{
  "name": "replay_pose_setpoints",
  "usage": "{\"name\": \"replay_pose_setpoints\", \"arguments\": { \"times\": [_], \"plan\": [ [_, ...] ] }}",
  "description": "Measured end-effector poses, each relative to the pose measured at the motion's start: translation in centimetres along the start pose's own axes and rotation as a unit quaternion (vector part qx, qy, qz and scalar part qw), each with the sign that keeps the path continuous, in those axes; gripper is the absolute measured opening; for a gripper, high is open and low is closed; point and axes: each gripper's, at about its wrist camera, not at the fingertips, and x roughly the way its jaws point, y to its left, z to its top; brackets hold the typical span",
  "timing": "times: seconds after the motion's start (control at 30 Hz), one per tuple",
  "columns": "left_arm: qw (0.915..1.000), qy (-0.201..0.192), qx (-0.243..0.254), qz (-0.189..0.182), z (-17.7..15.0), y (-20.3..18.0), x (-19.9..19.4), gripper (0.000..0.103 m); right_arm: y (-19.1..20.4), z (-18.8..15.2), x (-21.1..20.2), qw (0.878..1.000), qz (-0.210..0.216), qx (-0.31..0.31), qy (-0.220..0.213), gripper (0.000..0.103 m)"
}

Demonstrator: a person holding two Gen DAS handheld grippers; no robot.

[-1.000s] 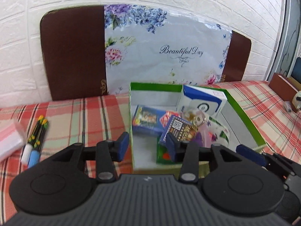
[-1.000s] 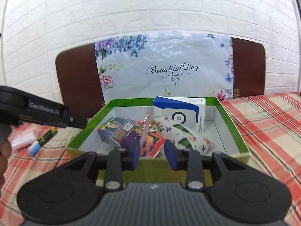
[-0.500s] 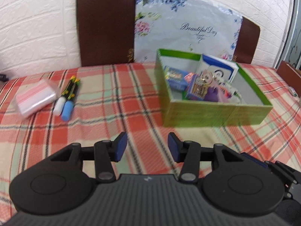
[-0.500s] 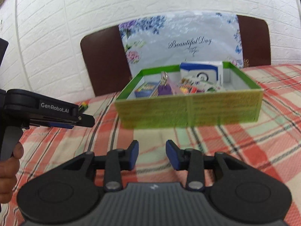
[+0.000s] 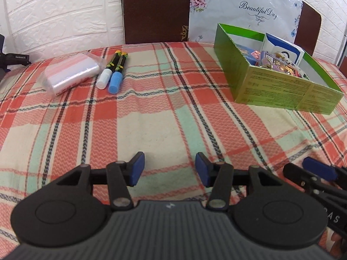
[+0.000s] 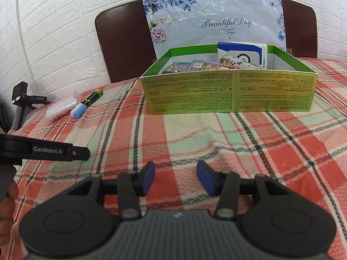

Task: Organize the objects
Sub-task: 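Move the right gripper to the clear zip bag and grasp it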

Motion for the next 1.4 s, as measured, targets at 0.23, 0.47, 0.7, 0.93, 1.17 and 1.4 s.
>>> {"name": "replay_pose_setpoints", "arguments": {
  "times": [0.23, 0.47, 0.7, 0.93, 1.17, 1.4],
  "plan": [
    [0.9998, -0.004, -0.015, 0.007, -0.2, 1.9, -0.1, 0.055, 2.7, 0.5, 0.9, 0.999, 0.018, -0.029, 0.008, 0.047],
    [0.999, -0.011, -0.035, 0.025, -0.3, 5.1, -0.2, 0.055, 7.6, 0.9, 2.6, 0.995, 0.055, -0.086, 0.016, 0.047],
    [0.9959, -0.034, -0.054, 0.064, -0.5, 10.3, -0.3, 0.055, 13.3, 1.1, 5.0, 0.984, 0.1, -0.146, 0.02, 0.049],
    [0.9843, -0.115, -0.088, 0.101, -3.5, 17.1, -1.5, 0.064, 20.3, 3.8, 9.2, 0.963, 0.149, -0.223, -0.009, 0.061],
    [0.9791, -0.147, -0.127, 0.059, -4.0, 18.2, -1.7, 0.073, 25.7, 11.6, 16.5, 0.968, 0.159, -0.186, -0.051, 0.087],
    [0.9756, -0.156, -0.15, 0.04, -4.3, 18.8, -1.9, 0.074, 27.3, 15.9, 26.3, 0.971, 0.19, -0.108, 0.099, 0.084]
  ]
}}
